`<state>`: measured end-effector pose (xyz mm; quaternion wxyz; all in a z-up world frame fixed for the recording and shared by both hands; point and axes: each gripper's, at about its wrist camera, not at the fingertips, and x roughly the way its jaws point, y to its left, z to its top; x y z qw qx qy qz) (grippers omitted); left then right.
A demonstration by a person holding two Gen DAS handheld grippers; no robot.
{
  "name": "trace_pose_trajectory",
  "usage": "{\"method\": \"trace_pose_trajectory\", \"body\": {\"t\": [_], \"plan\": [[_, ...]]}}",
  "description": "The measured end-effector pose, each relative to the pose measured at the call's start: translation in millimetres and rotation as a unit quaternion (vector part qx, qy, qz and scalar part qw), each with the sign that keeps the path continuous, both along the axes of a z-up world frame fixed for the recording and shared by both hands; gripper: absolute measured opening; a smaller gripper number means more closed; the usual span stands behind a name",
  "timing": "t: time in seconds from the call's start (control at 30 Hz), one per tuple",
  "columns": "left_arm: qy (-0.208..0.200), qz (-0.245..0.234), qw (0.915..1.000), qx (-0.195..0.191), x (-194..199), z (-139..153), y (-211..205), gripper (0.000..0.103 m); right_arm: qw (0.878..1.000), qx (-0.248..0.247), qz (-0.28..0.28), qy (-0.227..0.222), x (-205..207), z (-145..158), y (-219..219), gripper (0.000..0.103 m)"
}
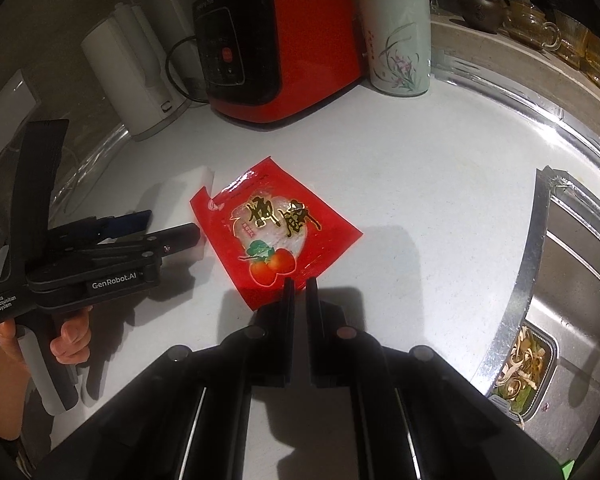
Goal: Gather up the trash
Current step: 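Grasp the white sponge with the left gripper while the right gripper grasps the red snack wrapper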
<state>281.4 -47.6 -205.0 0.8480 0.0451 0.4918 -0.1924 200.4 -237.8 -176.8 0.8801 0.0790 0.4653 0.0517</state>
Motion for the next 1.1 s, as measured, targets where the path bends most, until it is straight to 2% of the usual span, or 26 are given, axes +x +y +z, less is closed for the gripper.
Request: {"method": "trace_pose_trajectory", "body": {"t": [0.1,0.17,0.3,0.37,0.57,0.63,0.83,1.0,1.03,1.07,1.1], "plan": [[-0.007,-0.003,1.0,-0.004,-2,2,3,0.063,1.0,0.001,0.004,0.002,4,-2,1,0.007],[-0.006,-0.006,0.9999,-0.009,-4,4,6,0.062,1.0,0.001,0.008,0.003,7,-4,2,0.015],[-0.017,-0.007,0.9997,-0.018,-11,14,15,0.062,1.0,-0.008,0.022,0.004,15,-7,11,0.024],[-0.025,-0.008,0.9995,-0.018,-16,20,20,0.062,1.0,-0.007,0.028,0.003,19,-7,15,0.045],[-0.045,-0.004,0.9986,-0.027,-33,37,38,0.063,0.997,-0.044,0.064,-0.008,44,-5,37,0.084],[-0.049,-0.001,0.9983,-0.032,-37,42,46,0.063,0.995,-0.058,0.076,-0.009,56,-6,43,0.093],[-0.065,0.009,0.9973,-0.032,-50,51,66,0.064,0.991,-0.079,0.111,0.007,88,-17,56,0.096],[-0.07,0.021,0.9967,-0.036,-57,56,80,0.065,0.986,-0.1,0.133,0.008,95,-22,68,0.095],[-0.071,0.023,0.9965,-0.036,-57,56,82,0.065,0.985,-0.106,0.138,0.008,95,-23,71,0.087],[-0.071,0.026,0.9964,-0.037,-58,56,84,0.065,0.984,-0.11,0.142,0.013,95,-25,74,0.073],[-0.071,0.028,0.9964,-0.037,-59,56,86,0.065,0.983,-0.114,0.142,0.018,95,-27,76,0.065]]}}
